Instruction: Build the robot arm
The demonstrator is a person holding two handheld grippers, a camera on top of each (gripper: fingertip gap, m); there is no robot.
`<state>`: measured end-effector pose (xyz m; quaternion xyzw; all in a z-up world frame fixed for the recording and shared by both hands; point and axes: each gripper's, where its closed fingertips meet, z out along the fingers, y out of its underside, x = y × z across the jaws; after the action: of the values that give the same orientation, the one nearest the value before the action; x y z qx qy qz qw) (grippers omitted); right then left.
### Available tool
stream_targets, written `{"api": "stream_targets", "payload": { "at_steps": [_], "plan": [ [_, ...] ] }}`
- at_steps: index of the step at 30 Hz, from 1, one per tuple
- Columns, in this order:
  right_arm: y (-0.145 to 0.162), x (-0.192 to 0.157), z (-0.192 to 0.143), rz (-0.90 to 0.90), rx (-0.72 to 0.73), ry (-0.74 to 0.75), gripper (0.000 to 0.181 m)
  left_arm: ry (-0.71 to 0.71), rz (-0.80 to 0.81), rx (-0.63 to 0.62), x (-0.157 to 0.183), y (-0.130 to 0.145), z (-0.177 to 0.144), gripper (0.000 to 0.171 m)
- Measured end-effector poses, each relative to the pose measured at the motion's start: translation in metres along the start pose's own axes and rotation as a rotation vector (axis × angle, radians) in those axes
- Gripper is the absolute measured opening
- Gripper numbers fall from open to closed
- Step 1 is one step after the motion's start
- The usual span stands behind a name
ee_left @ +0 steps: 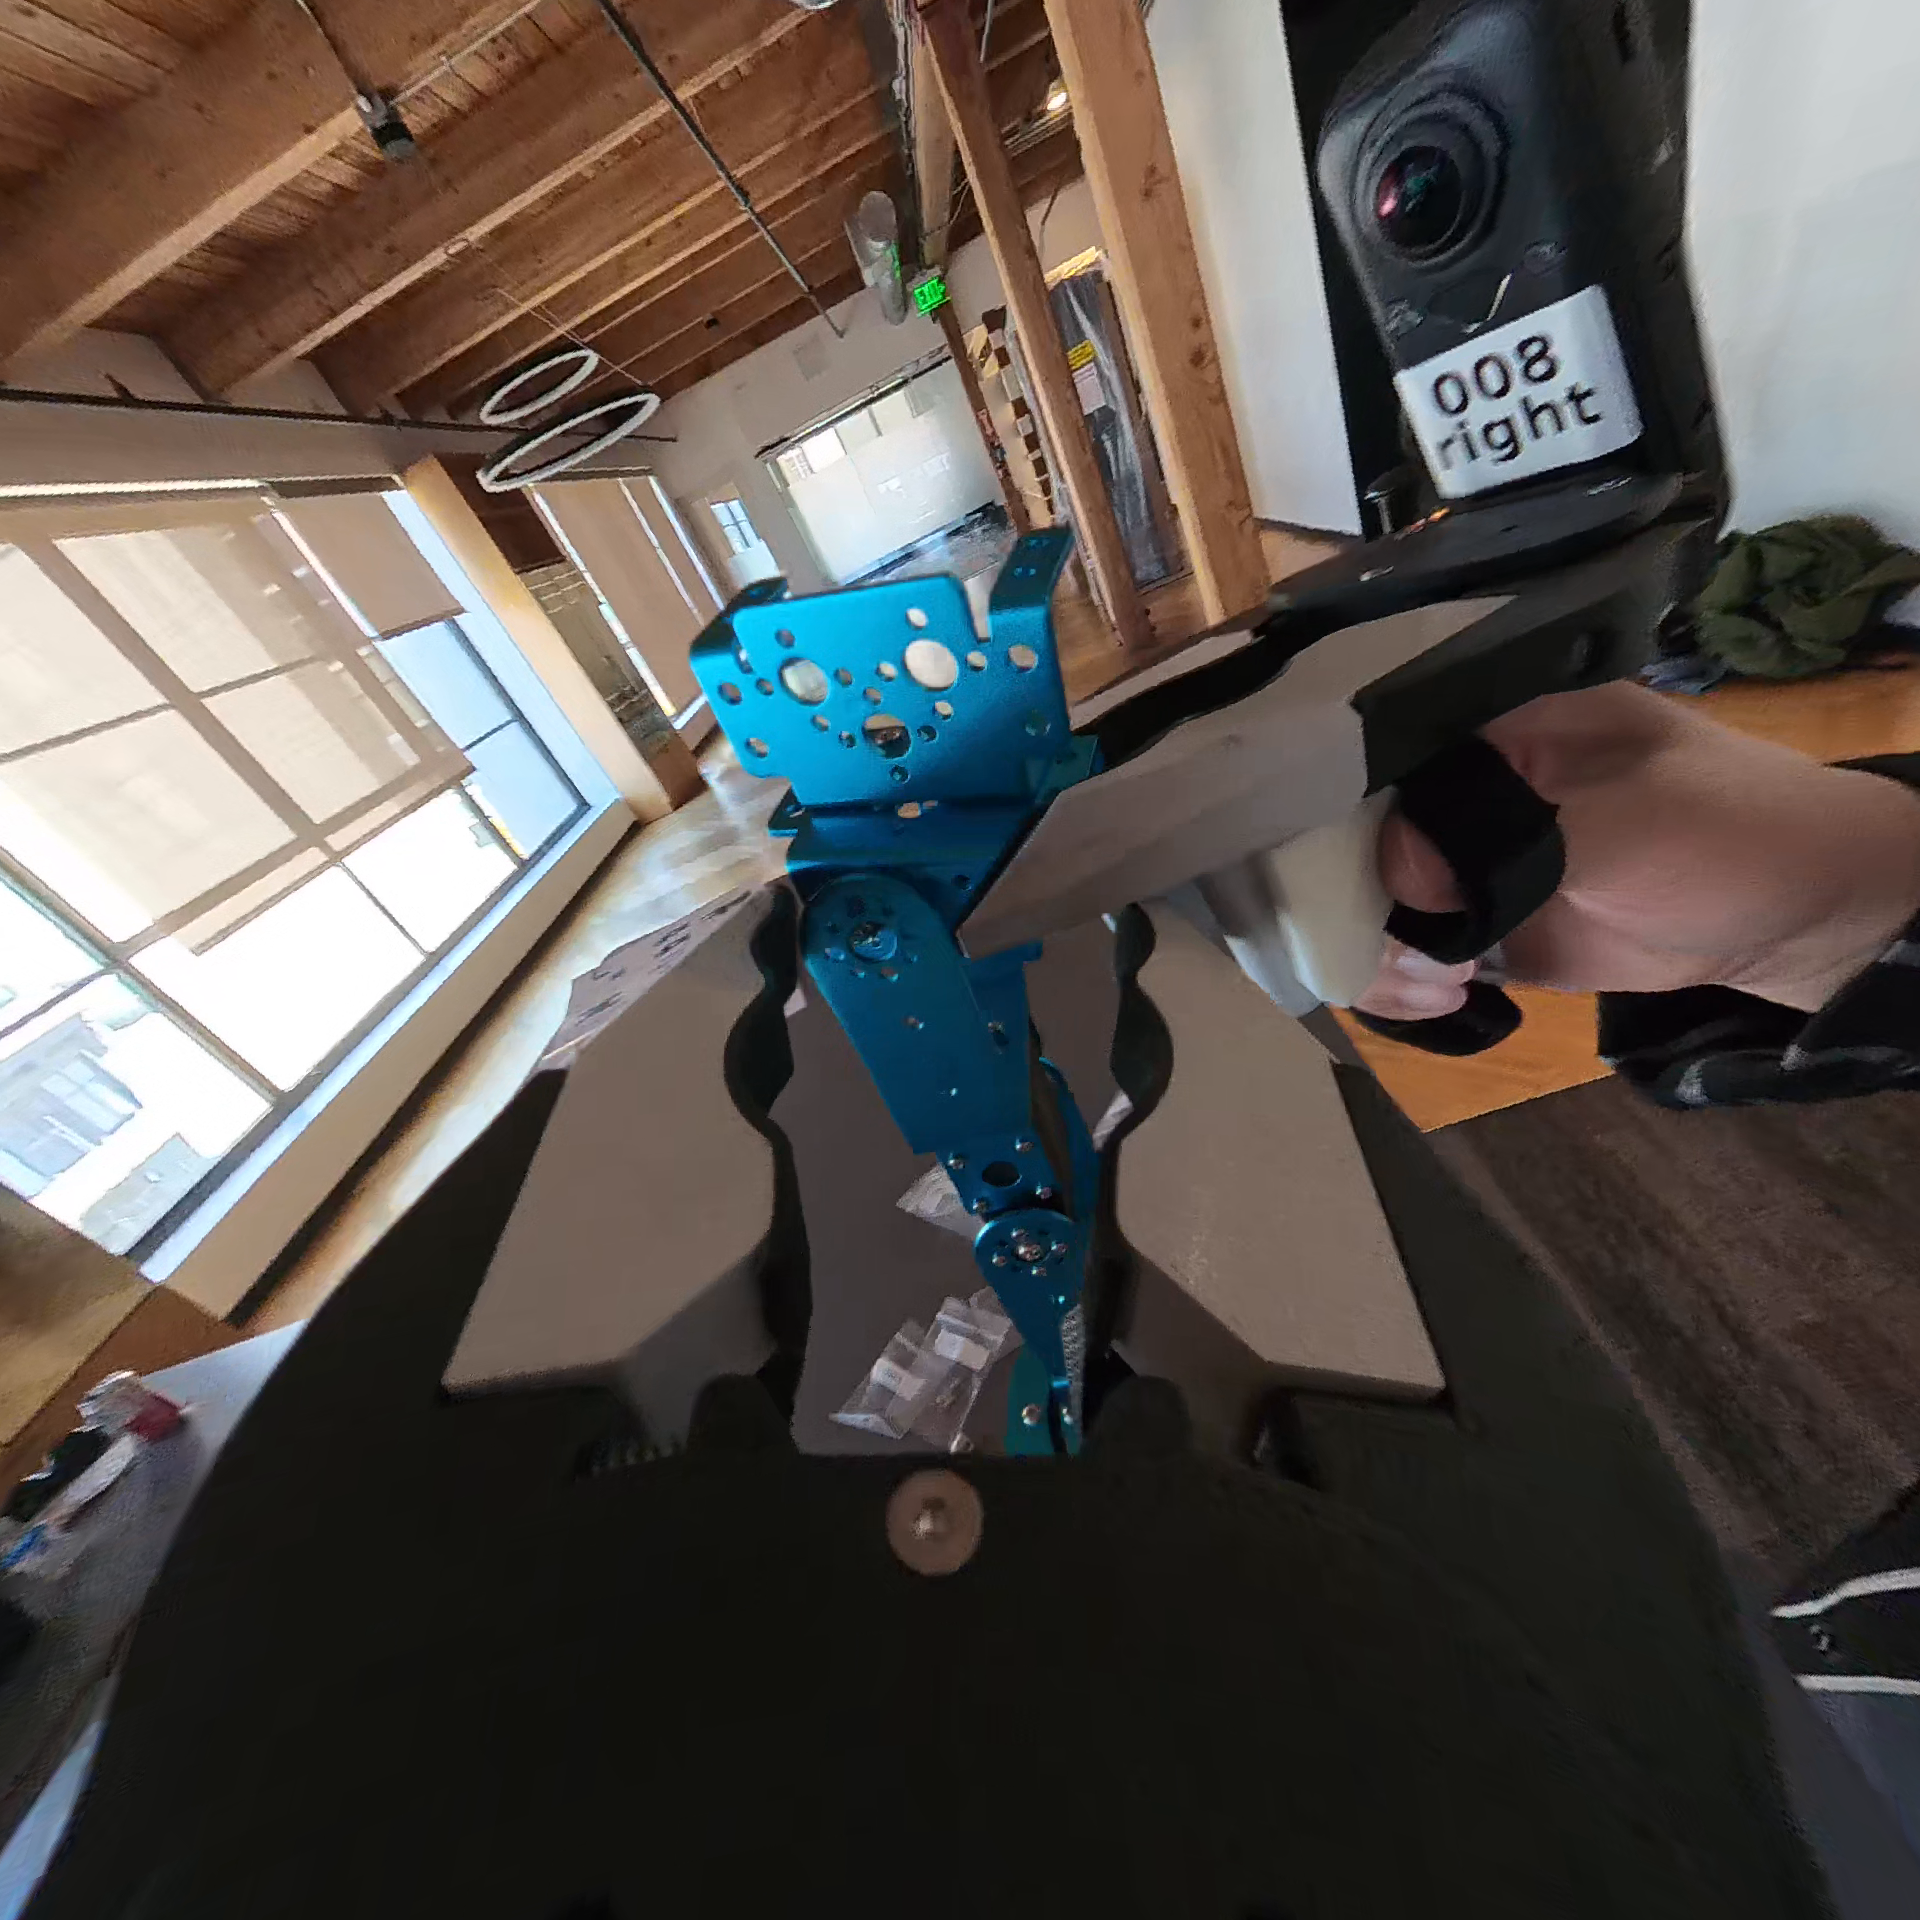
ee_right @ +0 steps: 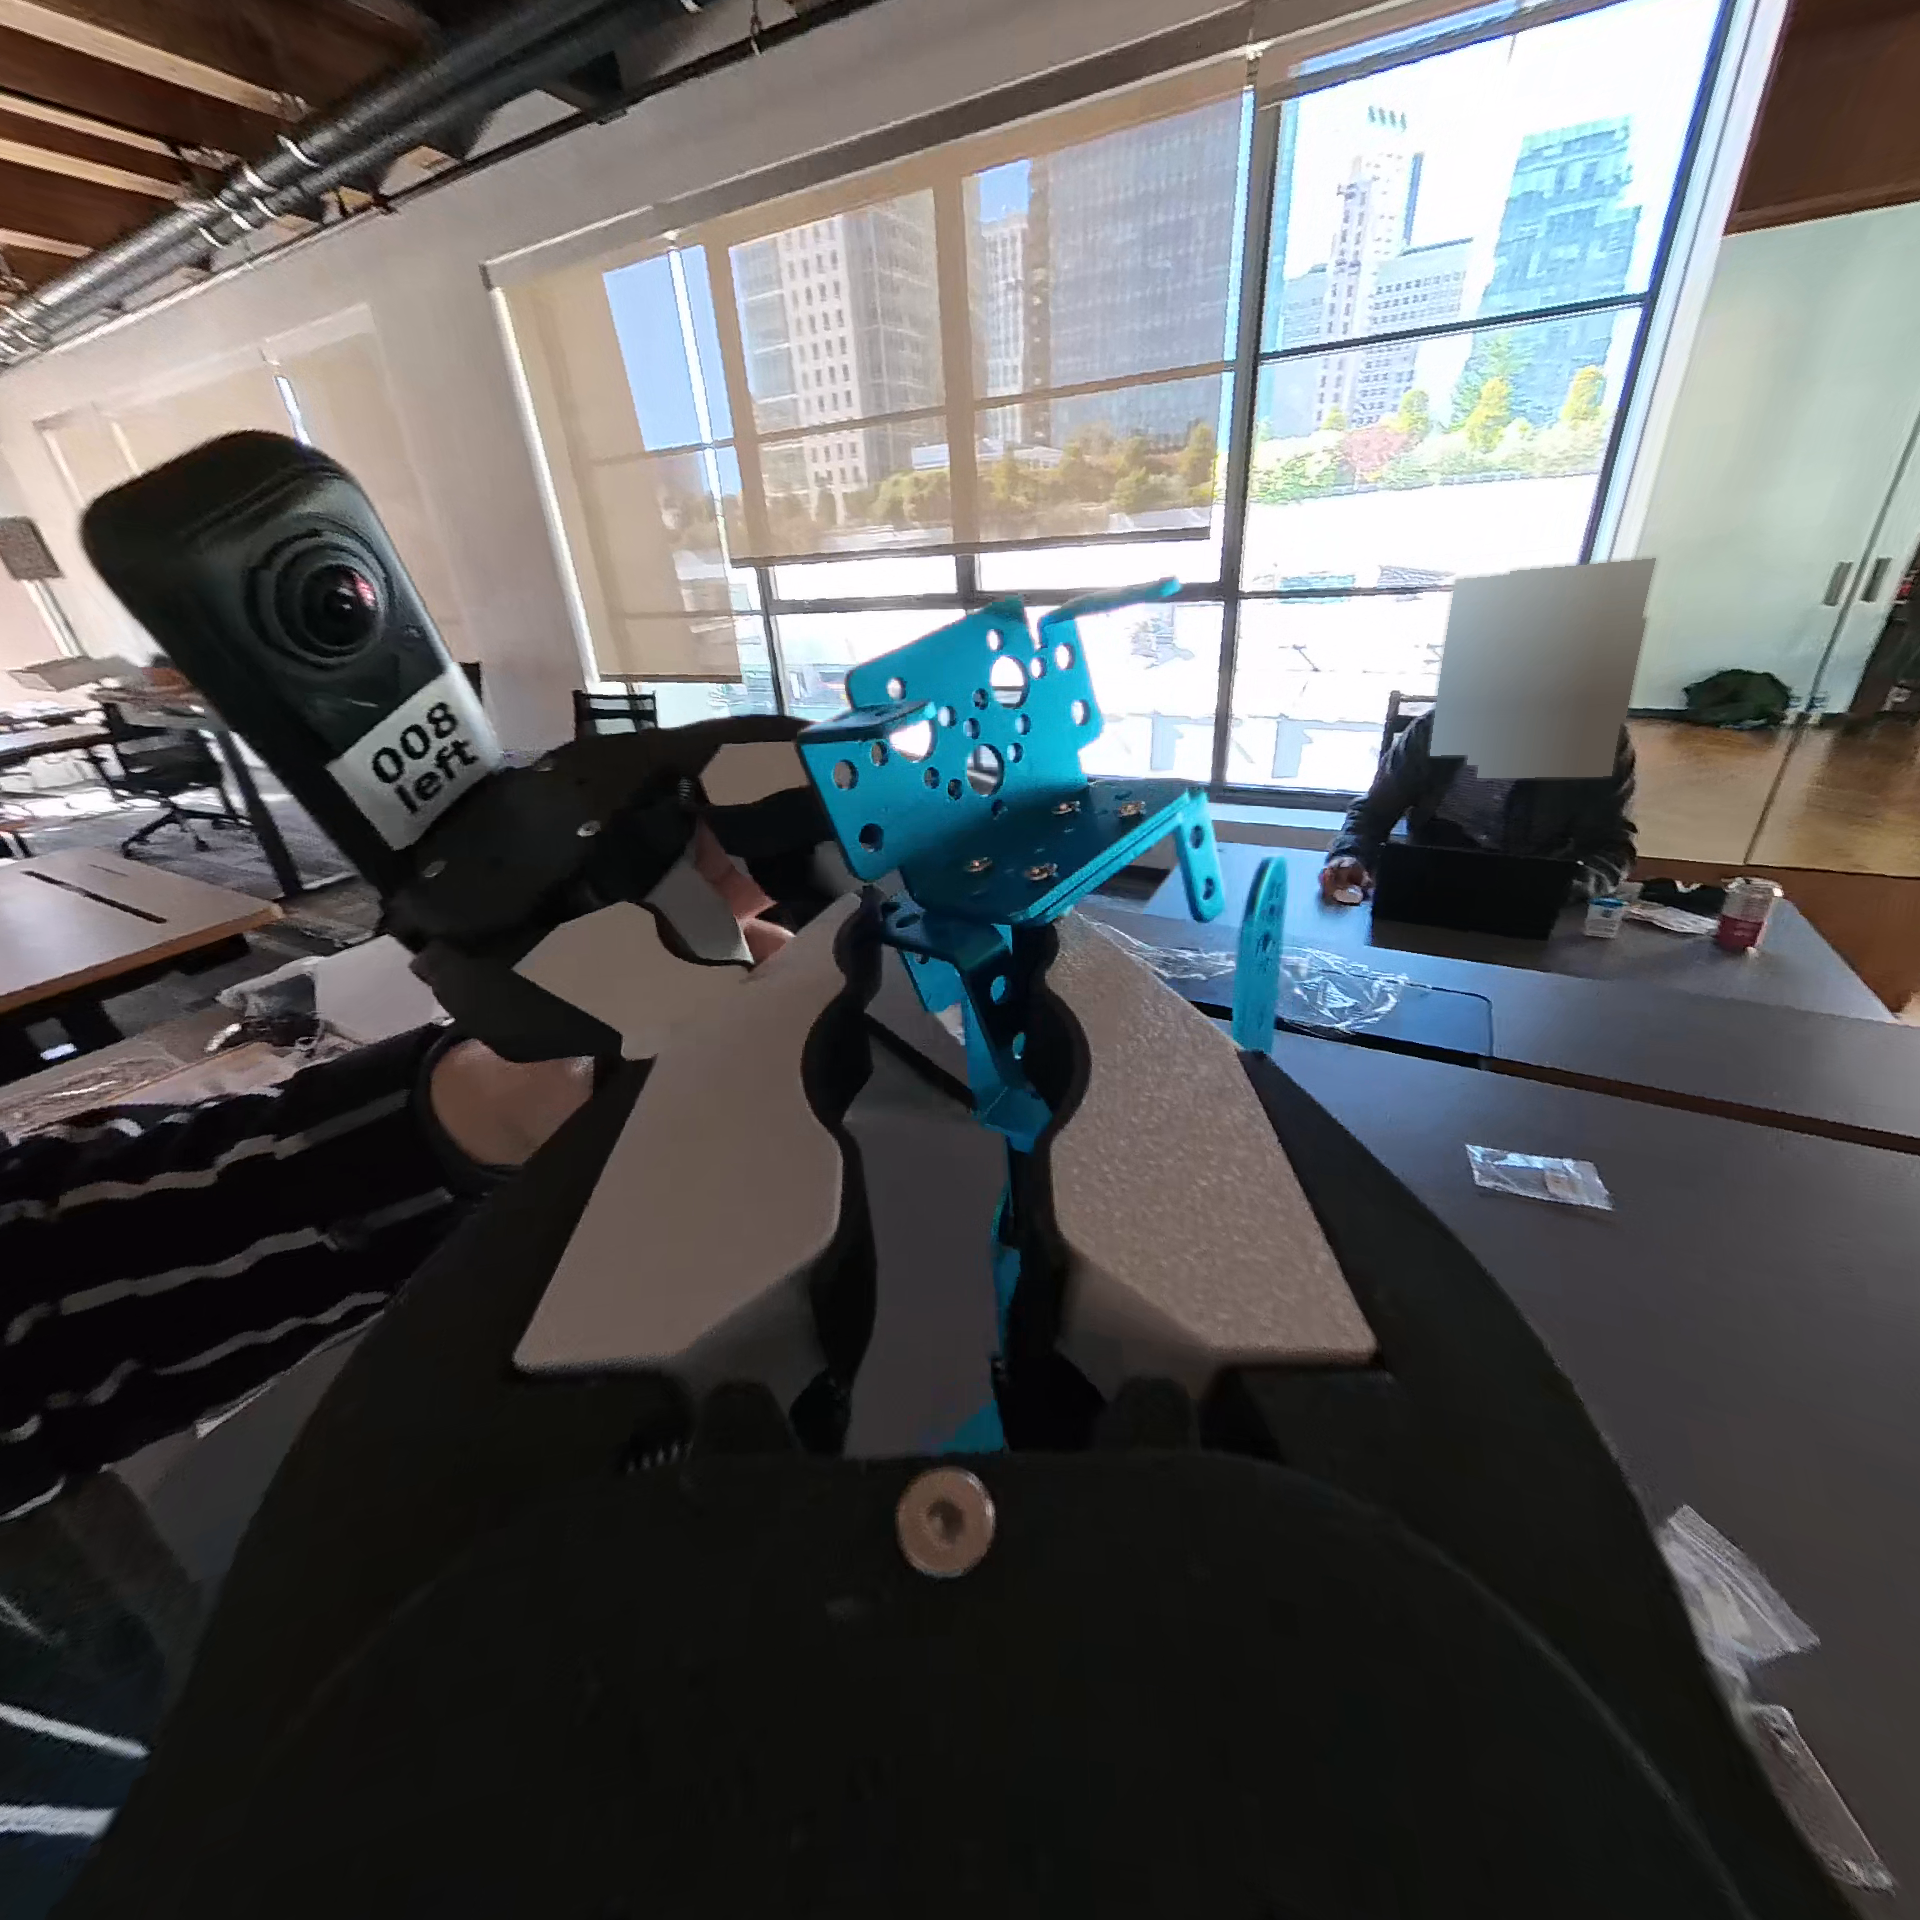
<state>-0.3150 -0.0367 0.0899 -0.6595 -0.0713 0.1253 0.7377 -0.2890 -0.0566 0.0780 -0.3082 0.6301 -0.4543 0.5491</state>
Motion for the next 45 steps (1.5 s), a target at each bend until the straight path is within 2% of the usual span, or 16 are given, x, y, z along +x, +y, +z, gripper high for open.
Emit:
{"api": "stream_targets", "payload": {
  "at_steps": [4, 9, 12, 15, 27, 34, 45],
  "plan": [
    [-0.001, -0.001, -0.002, 0.080, 0.021, -0.074, 0.022, 0.002, -0.022, 0.008, 0.000, -0.003, 0.002, 0.056],
    [0.000, -0.005, -0.004, 0.212, 0.035, -0.216, 0.022, -0.009, -0.072, 0.007, -0.001, -0.002, 0.003, 0.066],
    [-0.001, -0.005, -0.003, 0.245, 0.047, -0.253, 0.022, -0.008, -0.104, -0.002, 0.000, 0.000, 0.003, 0.057],
    [-0.001, -0.005, -0.003, 0.251, 0.060, -0.273, 0.022, -0.029, -0.095, -0.008, -0.003, 0.001, 0.003, 0.050],
    [0.001, -0.006, -0.002, 0.219, 0.041, -0.277, 0.023, -0.035, -0.099, -0.011, -0.005, 0.003, 0.002, 0.053],
    [-0.001, -0.012, -0.002, 0.257, 0.050, -0.336, 0.035, -0.026, -0.087, -0.008, -0.006, 0.004, 0.000, 0.049],
    [0.000, -0.011, -0.006, 0.270, 0.026, -0.347, 0.039, -0.063, -0.071, 0.032, -0.005, 0.003, 0.001, 0.049]
  ]
}}
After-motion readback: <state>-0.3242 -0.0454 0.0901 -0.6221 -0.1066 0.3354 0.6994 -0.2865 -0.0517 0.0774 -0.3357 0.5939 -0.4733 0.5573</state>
